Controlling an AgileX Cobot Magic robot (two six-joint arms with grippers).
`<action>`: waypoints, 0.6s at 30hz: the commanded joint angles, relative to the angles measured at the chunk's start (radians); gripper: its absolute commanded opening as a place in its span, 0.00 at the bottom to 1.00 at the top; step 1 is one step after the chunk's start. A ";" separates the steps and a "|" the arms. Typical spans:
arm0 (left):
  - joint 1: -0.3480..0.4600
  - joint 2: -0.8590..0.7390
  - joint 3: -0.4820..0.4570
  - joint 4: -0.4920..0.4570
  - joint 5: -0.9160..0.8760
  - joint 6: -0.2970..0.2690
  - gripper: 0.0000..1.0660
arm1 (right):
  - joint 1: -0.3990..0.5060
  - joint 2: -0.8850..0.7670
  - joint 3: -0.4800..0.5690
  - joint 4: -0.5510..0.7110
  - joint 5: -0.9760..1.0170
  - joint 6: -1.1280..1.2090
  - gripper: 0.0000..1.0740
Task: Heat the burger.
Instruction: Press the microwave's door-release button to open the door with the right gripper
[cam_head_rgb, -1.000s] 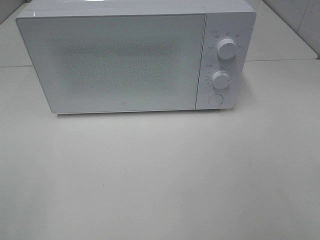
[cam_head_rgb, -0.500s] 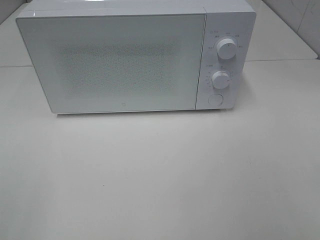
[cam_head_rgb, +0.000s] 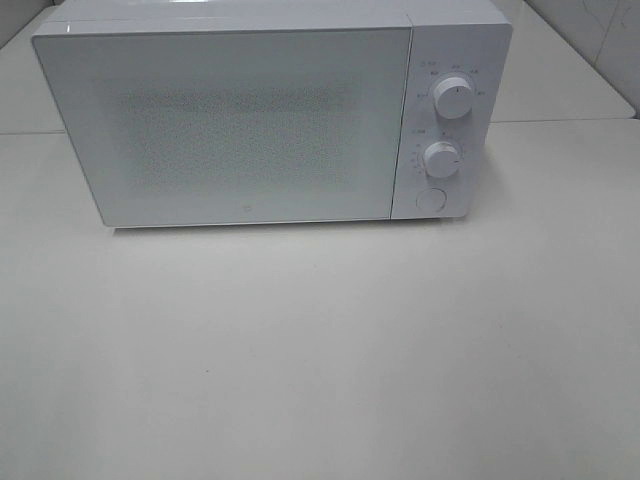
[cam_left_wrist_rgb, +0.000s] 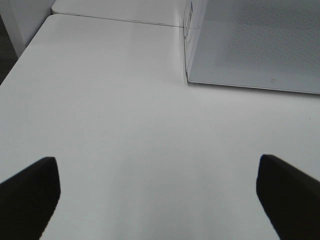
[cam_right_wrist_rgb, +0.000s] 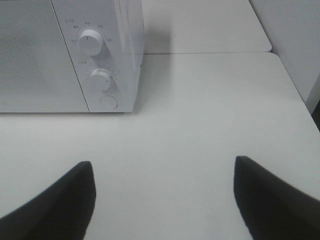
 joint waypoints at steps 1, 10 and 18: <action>0.006 -0.010 0.002 0.001 -0.001 -0.006 0.94 | -0.002 0.042 0.001 -0.005 -0.089 0.004 0.67; 0.006 -0.010 0.002 0.001 -0.001 -0.006 0.94 | -0.002 0.212 0.091 -0.005 -0.417 0.004 0.60; 0.006 -0.010 0.002 0.001 -0.001 -0.006 0.94 | -0.002 0.376 0.145 -0.003 -0.655 0.067 0.42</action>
